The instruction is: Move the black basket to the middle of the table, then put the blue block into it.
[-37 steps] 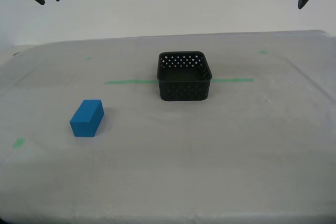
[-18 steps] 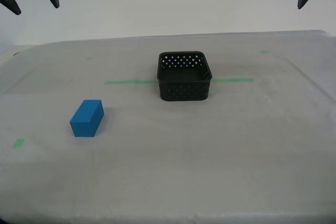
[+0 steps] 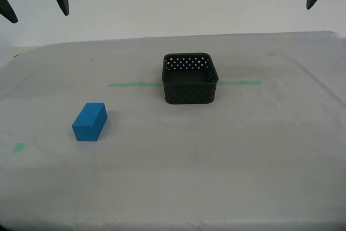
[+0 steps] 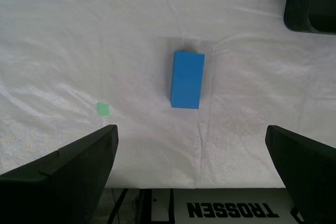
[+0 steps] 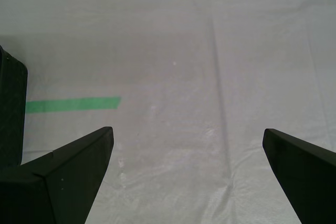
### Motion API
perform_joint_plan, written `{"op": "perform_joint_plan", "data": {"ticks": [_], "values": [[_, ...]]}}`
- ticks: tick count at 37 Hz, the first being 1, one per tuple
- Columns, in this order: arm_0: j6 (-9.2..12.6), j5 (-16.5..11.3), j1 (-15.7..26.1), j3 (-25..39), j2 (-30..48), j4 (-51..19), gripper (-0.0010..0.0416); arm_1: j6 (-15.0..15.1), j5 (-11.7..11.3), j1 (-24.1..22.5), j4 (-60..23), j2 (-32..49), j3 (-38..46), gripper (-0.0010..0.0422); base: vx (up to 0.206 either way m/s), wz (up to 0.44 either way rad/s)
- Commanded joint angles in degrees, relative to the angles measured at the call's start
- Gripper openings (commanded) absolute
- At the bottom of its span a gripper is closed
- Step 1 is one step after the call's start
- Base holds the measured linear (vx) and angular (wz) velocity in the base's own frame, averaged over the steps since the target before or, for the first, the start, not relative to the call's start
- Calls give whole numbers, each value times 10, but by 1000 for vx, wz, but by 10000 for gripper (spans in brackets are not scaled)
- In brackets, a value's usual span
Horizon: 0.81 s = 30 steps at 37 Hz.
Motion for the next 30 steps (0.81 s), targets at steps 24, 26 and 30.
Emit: {"op": "perform_joint_plan", "data": {"ticks": [24,26,30], "values": [[1,2,0,0,0,0,399,19,-46,-44,63,108,-16,401,0,0],[1,2,0,0,0,0,398,18,-42,-44,85,108,-32,401,0,0],[1,2,0,0,0,0,398,16,-28,-44,123,108,-68,401,0,0]]}}
